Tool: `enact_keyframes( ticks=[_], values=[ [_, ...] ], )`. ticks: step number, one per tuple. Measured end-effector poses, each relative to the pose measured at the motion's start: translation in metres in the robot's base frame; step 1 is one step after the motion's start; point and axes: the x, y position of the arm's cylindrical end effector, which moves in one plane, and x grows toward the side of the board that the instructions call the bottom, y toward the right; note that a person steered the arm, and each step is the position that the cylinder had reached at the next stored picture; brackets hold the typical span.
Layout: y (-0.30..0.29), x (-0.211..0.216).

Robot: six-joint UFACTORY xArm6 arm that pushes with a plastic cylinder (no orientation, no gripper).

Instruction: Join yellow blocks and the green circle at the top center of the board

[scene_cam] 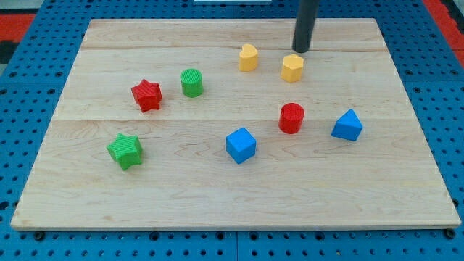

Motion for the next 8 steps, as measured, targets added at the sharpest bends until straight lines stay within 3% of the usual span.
enact_keyframes(
  ticks=[1,3,4,5,6,7,8],
  values=[
    [0.011,0.028],
    [-0.092,0.032],
    [-0.091,0.03],
    [-0.013,0.029],
    [0.029,0.043],
    [-0.004,0.072],
    [-0.053,0.07]
  ],
)
